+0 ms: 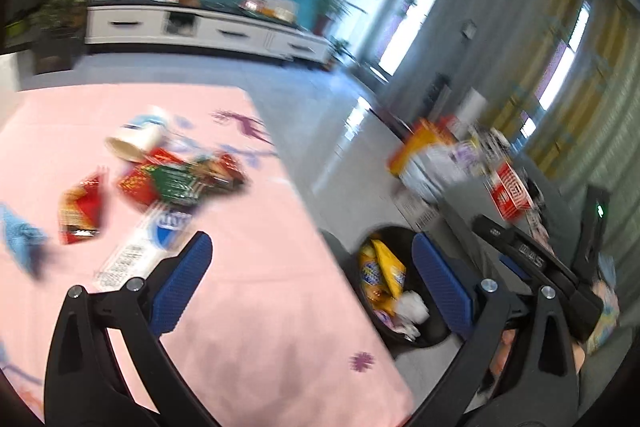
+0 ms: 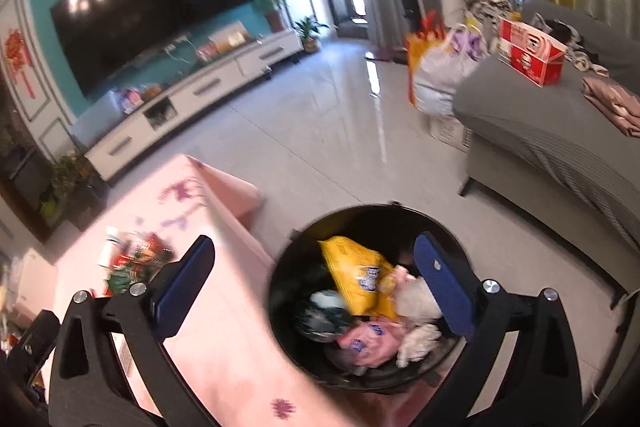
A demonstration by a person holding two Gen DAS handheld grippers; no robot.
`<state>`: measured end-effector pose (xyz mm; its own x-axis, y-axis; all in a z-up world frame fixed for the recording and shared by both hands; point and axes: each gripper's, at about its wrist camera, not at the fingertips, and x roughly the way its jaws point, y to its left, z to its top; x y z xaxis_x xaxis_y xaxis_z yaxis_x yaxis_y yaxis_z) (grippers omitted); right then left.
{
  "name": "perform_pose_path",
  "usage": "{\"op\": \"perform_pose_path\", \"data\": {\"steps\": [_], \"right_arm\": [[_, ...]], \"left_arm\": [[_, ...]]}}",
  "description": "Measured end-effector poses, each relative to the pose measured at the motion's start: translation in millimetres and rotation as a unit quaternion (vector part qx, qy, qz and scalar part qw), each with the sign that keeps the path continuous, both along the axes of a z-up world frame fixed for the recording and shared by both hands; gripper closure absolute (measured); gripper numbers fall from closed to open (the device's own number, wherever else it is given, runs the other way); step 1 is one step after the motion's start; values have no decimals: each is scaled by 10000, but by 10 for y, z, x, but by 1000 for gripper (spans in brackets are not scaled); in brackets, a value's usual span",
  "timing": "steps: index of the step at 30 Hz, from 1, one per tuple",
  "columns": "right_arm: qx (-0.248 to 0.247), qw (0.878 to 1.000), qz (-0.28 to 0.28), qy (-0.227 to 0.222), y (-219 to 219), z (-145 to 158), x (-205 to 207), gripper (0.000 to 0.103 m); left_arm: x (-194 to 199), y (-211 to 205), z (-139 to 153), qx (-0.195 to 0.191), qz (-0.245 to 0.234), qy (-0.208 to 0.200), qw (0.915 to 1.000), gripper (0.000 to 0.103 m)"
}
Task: Collect trash
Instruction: 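Move both tools back to the table toward the blue cloth and snack bag, then grasp the blue cloth with the left tool while the right grasps the green wafer bag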
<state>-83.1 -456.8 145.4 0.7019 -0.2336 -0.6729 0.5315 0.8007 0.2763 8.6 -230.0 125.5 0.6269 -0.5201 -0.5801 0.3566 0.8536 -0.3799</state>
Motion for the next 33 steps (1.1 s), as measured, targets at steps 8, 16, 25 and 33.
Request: {"op": "perform_pose_path", "data": {"steps": [8,16,25,33], "right_arm": [[-36,9975,535,-457,488,220,116,3],[-291,9932,998,-525,1025,282,329,3],[-399,9782,1984,-466,1686,60,589,3],[-257,9692,2446,-151,2098,-216,733,3]], "left_arm": [[-64,1186,87,122,1306,-14,9914,3],[-164,2160,-21,260,2119,-70,9769,3],[195,2922,-731,-429,2118,730,9736,3],[618,2628,-997,-463,1751,1001,9784,14]]}}
